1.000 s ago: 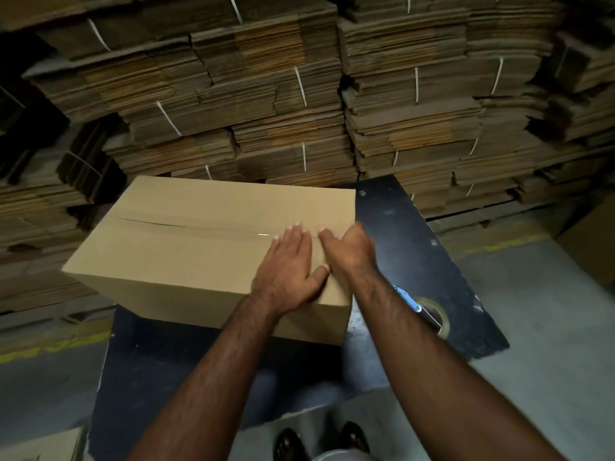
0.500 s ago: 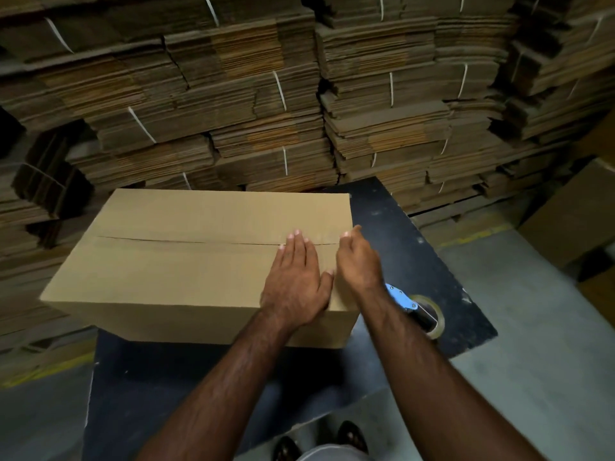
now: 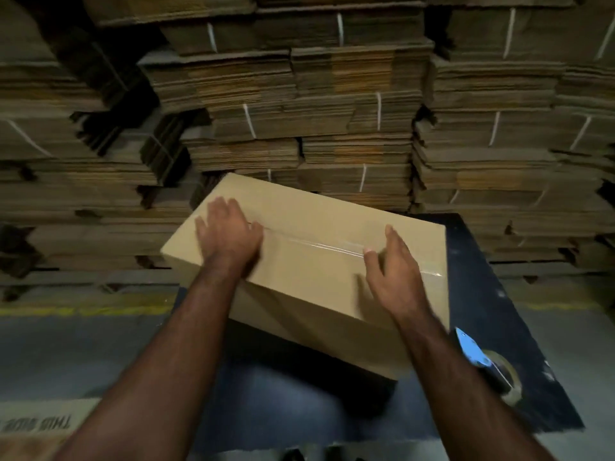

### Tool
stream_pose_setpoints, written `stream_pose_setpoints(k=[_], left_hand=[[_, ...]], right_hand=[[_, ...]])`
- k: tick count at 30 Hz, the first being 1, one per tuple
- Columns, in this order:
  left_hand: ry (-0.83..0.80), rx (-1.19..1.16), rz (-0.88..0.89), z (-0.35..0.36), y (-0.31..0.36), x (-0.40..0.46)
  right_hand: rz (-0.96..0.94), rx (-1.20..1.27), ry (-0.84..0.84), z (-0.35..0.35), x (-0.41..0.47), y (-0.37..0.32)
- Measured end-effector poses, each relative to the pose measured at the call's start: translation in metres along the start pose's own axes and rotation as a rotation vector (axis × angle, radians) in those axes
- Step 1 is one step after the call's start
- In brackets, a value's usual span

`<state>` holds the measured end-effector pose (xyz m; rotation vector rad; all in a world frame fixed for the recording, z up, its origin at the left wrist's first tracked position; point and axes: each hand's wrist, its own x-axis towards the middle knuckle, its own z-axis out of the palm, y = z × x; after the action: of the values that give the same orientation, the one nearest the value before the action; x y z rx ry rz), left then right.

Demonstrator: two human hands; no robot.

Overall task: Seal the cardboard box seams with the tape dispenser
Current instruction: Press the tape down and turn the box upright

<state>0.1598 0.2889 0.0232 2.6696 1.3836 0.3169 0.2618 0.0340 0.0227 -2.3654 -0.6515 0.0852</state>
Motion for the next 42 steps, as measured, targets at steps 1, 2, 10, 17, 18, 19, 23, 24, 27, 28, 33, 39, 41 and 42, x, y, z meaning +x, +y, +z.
stream_pose_setpoints(k=[1, 2, 10, 17, 18, 19, 23, 24, 27, 28, 33, 39, 41, 42], left_hand=[[-0.026, 0.022, -0.091, -0.004, -0.021, 0.009], [-0.060, 0.000, -0.165, -0.005, -0.038, 0.016], [-0.021, -0.288, -0.322, -0.019, -0.079, -0.025], [0.008, -0.488, -0.254, -0.011, -0.096, -0.083], [-0.018, -0.550, -0.206, -0.010, -0.102, -0.083], [-0.060, -0.619, -0.156, -0.011, -0.107, -0.083], [-0.294, -0.886, -0.129, -0.019, -0.123, -0.078], [-0.332, -0.922, -0.145, -0.020, -0.124, -0.076], [-0.415, -0.971, -0.166, -0.023, -0.122, -0.069], [-0.443, -0.995, -0.177, -0.023, -0.120, -0.065], [-0.491, -1.094, -0.205, -0.020, -0.118, -0.063], [-0.383, -1.136, -0.241, -0.002, -0.124, -0.065], [-0.362, -1.004, -0.233, 0.002, -0.124, -0.062], [-0.327, -0.938, -0.220, 0.005, -0.124, -0.062]], right_hand=[[-0.048, -0.014, -0.037, 0.008, 0.000, -0.011], [-0.093, -0.023, -0.067, 0.016, 0.001, -0.021], [-0.423, -0.115, -0.282, 0.075, -0.002, -0.127], [-0.625, -0.298, -0.461, 0.122, -0.018, -0.174], [-0.630, -0.318, -0.473, 0.124, -0.019, -0.172], [-0.643, -0.339, -0.483, 0.125, -0.021, -0.170], [-0.669, -0.393, -0.516, 0.129, -0.024, -0.156], [-0.669, -0.401, -0.526, 0.130, -0.024, -0.154], [-0.663, -0.427, -0.530, 0.133, -0.025, -0.152], [-0.658, -0.436, -0.527, 0.133, -0.025, -0.151], [-0.681, -0.486, -0.511, 0.129, -0.023, -0.150], [-0.706, -0.476, -0.538, 0.143, -0.013, -0.163], [-0.705, -0.493, -0.536, 0.149, -0.007, -0.168], [-0.711, -0.506, -0.530, 0.150, -0.006, -0.169]])
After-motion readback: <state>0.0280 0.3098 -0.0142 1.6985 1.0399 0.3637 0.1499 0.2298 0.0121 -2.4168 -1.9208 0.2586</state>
